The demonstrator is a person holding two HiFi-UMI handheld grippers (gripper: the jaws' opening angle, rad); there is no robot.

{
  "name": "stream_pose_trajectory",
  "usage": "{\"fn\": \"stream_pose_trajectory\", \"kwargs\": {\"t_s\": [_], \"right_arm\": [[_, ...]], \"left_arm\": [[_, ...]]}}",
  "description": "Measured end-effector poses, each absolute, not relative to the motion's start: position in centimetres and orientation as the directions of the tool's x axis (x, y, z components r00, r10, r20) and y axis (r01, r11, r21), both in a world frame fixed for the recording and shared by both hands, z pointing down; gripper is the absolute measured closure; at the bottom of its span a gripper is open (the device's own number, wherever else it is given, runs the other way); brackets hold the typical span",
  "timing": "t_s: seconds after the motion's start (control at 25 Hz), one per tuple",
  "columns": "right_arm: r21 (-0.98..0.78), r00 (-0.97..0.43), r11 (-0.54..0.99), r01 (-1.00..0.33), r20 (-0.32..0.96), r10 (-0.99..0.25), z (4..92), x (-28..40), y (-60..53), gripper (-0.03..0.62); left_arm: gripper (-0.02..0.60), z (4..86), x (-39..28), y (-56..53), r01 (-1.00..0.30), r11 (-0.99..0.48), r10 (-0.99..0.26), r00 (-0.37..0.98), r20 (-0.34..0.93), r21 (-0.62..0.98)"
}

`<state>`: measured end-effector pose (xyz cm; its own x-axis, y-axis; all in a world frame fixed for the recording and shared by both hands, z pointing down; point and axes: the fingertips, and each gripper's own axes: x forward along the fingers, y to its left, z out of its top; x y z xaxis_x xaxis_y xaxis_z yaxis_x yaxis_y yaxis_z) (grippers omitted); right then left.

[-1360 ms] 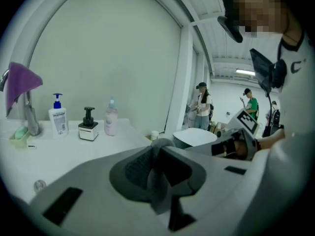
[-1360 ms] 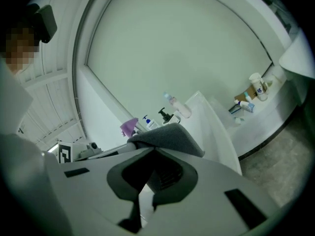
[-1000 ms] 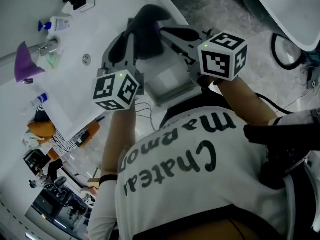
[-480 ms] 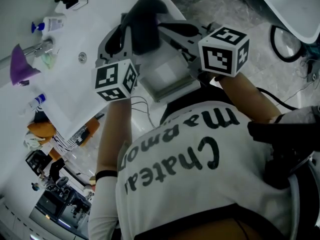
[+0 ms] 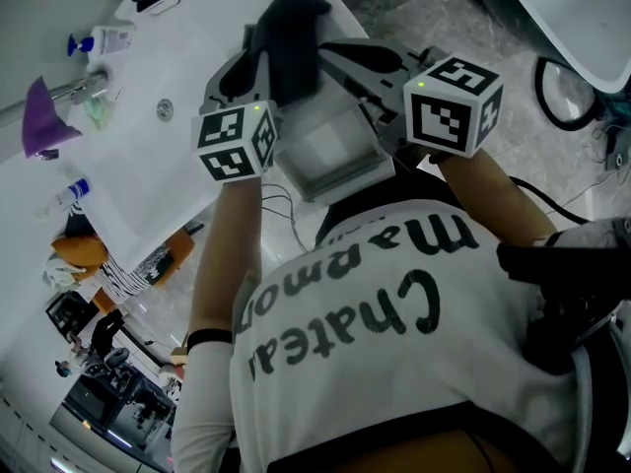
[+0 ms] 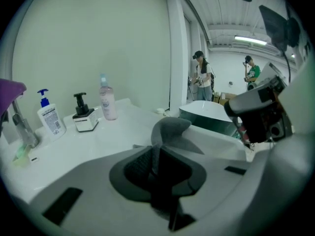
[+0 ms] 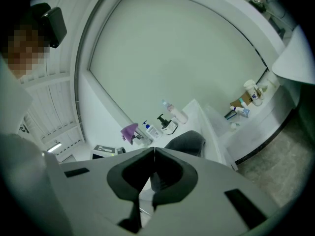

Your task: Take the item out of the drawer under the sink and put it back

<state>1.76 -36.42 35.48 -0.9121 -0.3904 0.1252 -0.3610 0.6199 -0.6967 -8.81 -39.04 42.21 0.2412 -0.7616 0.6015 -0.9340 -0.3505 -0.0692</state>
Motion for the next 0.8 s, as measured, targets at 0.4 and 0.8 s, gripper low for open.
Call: {"fn": "stream_pose_trajectory", "kwargs": {"t_s": [0.4,0.8], "right_arm": [[-0.69,-0.903,0.616,-0.38,0.133,-0.409,35.2,3.1,-37.0,0.582],[-0.681,-0.896,0.621,-0.388,0.12,-0.428,34.4,3.6,-37.7,0.582]], "left_arm": [[0.528,43.9,-8.8,-39.8,-0.904,-0.391,-0.735,0.194,0.65,-0.172],[0.526,44.7,-8.6,-40.3,-0.918,-0.395,-0.626,0.293,0.722,0.03]]}}
